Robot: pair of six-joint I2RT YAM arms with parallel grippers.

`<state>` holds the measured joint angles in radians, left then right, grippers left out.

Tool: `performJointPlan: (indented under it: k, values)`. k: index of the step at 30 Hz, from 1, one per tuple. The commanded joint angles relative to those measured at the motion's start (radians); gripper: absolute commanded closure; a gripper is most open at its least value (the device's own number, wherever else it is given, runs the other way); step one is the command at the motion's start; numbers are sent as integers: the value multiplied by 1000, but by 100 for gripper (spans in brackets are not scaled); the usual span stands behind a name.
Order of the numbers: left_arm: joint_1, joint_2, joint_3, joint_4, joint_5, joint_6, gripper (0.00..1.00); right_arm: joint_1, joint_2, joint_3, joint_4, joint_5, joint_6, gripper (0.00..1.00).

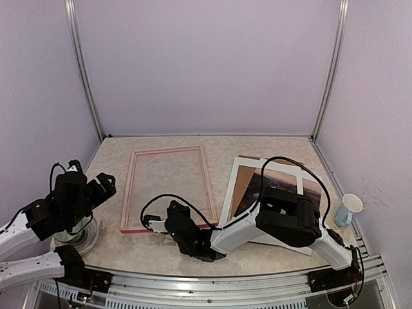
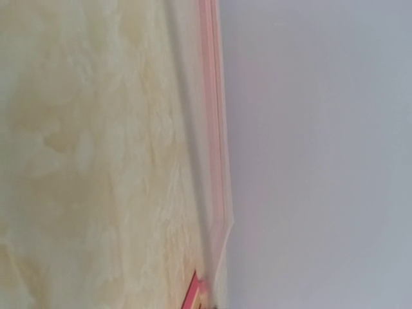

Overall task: Put the photo into the frame
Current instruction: Adjust the glass panel.

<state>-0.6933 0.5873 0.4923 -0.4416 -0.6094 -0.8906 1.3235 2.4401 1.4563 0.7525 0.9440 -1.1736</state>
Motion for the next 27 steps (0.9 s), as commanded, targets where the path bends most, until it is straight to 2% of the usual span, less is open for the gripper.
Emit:
performJointPlan:
  k: [1,27]
  values:
    - [9,-4,-13,19,3,-3,1,19,-10,21,1,26,27,97]
    - [12,25,4,45,12,4,1,43,-33,-8,-33,51,57,96]
